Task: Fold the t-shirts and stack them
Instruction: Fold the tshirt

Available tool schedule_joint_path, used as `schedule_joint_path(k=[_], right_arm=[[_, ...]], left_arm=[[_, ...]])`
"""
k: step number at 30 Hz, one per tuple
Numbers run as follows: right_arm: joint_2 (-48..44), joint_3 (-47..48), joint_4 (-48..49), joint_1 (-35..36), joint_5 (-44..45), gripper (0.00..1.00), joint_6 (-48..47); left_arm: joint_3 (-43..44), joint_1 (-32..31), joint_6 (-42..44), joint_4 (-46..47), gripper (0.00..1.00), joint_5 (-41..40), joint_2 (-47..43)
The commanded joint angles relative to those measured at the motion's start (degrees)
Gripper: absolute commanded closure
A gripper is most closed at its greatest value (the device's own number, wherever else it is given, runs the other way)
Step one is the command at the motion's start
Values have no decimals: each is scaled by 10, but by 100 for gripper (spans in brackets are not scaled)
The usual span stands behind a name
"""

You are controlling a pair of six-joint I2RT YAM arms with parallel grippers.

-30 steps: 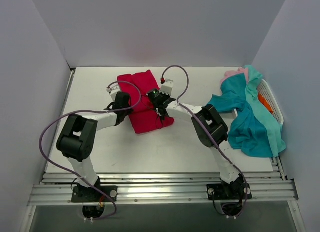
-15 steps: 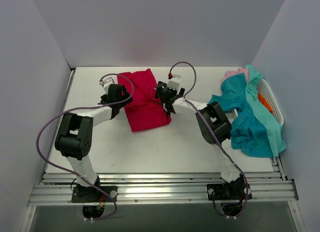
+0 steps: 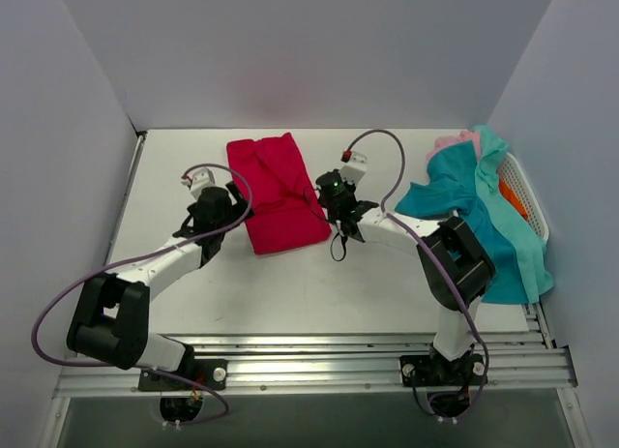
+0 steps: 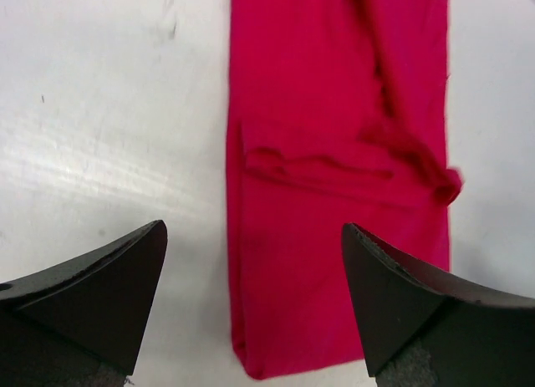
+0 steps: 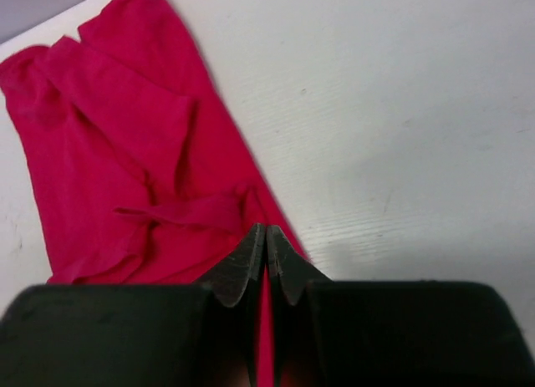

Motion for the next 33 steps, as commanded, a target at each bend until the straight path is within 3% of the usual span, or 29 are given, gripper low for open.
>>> schedule_joint_path(k=[1,9,33], right_arm=[[26,51,-21,41,-20,100,3],[115,132,-59,92,-26,100,19],[201,196,-84,71,-23,100,26]], left_arm=[[-23,-23,-20,-1,6,1,-7],[-61,-51,-25,-22,6,-21,-63],[-87,-57,-16,-17,6,-25,-79]])
